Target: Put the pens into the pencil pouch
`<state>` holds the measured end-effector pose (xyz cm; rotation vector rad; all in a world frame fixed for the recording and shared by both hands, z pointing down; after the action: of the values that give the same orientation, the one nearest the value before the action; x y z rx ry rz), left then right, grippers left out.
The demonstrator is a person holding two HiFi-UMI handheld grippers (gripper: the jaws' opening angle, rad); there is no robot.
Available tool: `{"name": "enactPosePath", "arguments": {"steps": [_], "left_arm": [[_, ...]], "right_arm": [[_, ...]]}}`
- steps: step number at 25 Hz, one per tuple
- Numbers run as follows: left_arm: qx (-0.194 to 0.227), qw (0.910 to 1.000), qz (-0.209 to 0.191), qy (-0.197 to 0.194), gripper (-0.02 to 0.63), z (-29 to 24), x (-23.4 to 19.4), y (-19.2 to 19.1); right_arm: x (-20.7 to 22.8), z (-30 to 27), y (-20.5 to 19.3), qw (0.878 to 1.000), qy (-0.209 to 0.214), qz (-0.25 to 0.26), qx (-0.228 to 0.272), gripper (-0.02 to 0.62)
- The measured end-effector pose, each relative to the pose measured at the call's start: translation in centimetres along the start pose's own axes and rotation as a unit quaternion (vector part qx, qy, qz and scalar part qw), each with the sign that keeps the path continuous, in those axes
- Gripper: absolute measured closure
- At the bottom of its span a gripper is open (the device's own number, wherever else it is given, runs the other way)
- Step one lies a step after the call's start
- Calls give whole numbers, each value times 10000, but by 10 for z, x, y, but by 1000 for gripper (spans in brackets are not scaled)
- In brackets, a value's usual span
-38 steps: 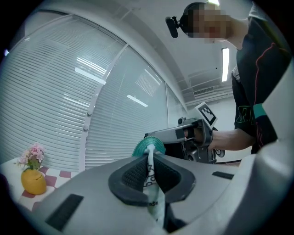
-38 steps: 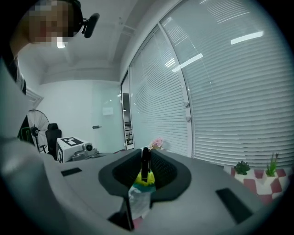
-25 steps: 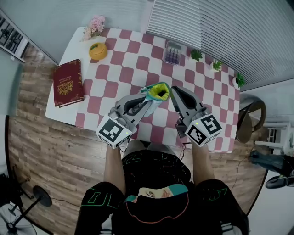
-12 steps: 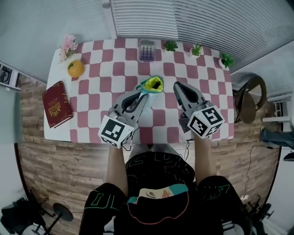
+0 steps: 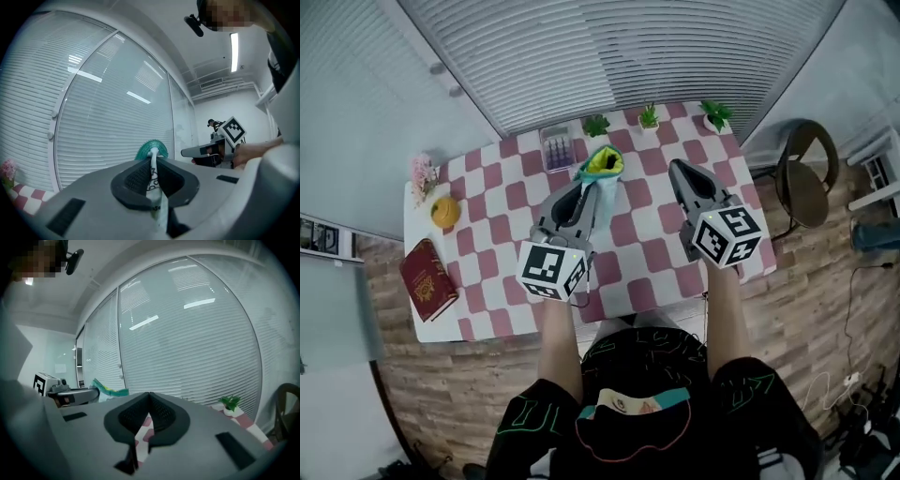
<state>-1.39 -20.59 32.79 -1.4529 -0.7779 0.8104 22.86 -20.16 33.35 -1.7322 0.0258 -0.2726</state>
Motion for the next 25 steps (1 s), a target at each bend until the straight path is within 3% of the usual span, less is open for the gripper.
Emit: {"name": "enactPosePath", "arguments": {"steps": [8,12,19,25], "left_arm": [[62,9986,-308,431,591,-57,15,38],[213,9960,-201,850,592,-73,12,49],[381,9811,-86,1894,594,-76,14,58],[496,9719,-237,2287,595,-75,20,62]], "right_arm": [[32,7,37,9993,-275,199,179,594],[44,6,57,9982,-405,246,374,594],[70,18,73,9954,-589,312,683,594],[79,16,80,9955,-401,372,775,594]]}}
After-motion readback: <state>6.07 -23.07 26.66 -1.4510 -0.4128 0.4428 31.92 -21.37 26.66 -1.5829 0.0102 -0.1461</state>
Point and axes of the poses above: the fingertips, and each gripper's own axes: z backward along the fingers, x to its right, y out of its top, the point moved 8 cm from there along z, backward along the fingers, and after that the axes turned 14 degrees about -y, right-handed, at the moved point
